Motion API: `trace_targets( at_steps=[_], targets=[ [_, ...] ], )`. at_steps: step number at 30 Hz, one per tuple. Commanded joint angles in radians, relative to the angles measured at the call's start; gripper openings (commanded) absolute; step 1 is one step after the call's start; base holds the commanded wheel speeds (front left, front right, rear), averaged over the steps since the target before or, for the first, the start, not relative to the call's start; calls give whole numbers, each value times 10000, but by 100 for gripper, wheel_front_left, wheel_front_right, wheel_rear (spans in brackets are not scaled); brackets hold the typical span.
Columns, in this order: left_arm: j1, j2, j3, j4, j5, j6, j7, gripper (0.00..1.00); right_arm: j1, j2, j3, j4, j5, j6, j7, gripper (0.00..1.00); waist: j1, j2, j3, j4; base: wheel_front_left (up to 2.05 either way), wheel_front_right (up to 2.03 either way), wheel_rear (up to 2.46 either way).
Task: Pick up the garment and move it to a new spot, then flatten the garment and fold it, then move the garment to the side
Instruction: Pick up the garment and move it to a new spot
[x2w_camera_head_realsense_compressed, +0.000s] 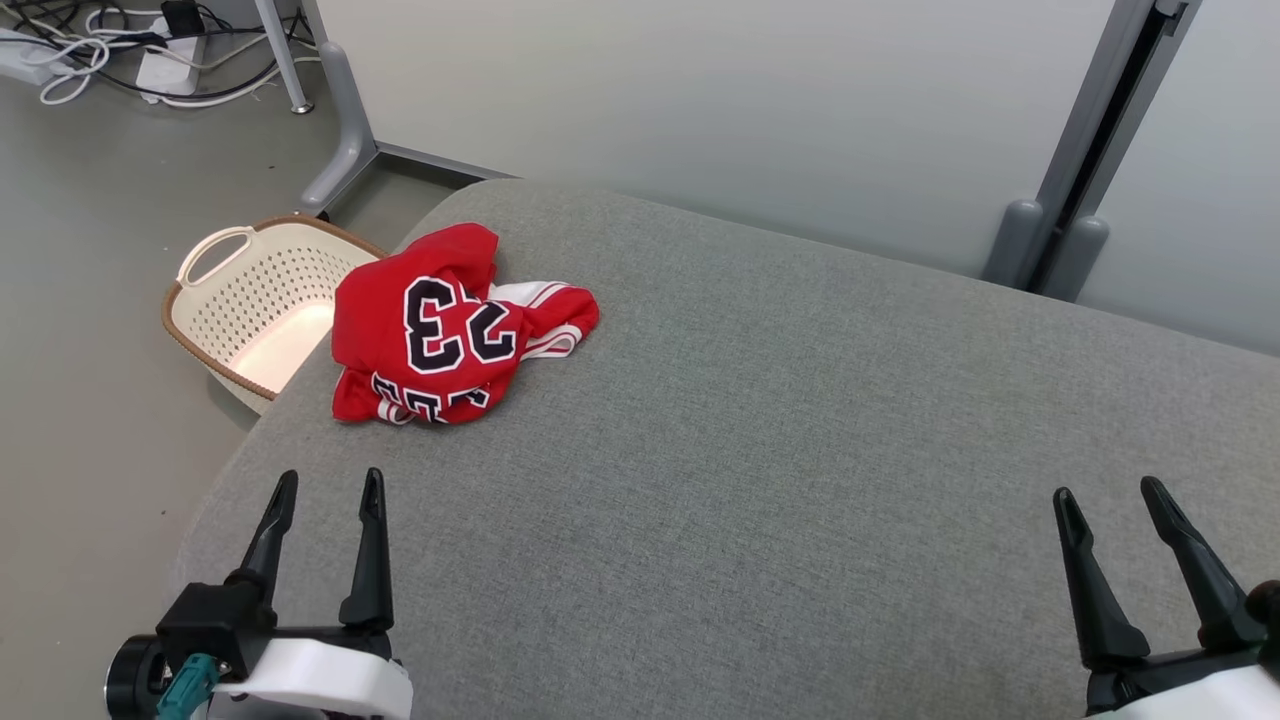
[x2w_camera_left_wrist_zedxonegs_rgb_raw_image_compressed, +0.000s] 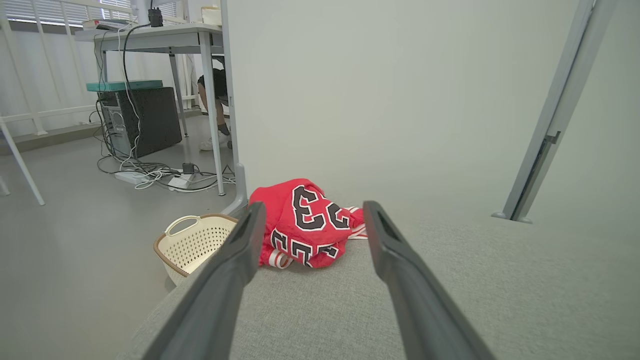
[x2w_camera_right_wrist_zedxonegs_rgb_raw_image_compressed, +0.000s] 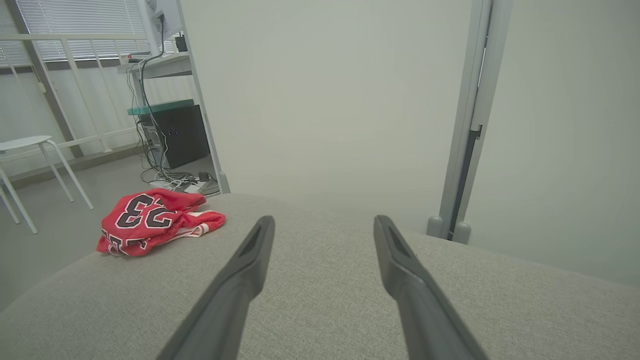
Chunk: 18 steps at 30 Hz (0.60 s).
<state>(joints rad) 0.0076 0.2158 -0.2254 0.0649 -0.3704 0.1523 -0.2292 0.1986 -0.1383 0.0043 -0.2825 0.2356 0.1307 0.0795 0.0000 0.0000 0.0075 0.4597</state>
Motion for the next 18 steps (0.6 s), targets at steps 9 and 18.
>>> trace_targets(
  at_steps=[9, 18],
  targets=[
    [-641, -142, 69, 9, -47, 127, -155, 100, -408, -251, -20, -198, -72, 0, 177, 100, 0, 0, 471, -107, 0, 0, 0],
    [-3108, -805, 233, 1606, -315, -291, -307, 100, -1443, -893, -176, -1159, -260, 0, 788, 100, 0, 0, 2740, -793, 0, 0, 0]
  ],
)
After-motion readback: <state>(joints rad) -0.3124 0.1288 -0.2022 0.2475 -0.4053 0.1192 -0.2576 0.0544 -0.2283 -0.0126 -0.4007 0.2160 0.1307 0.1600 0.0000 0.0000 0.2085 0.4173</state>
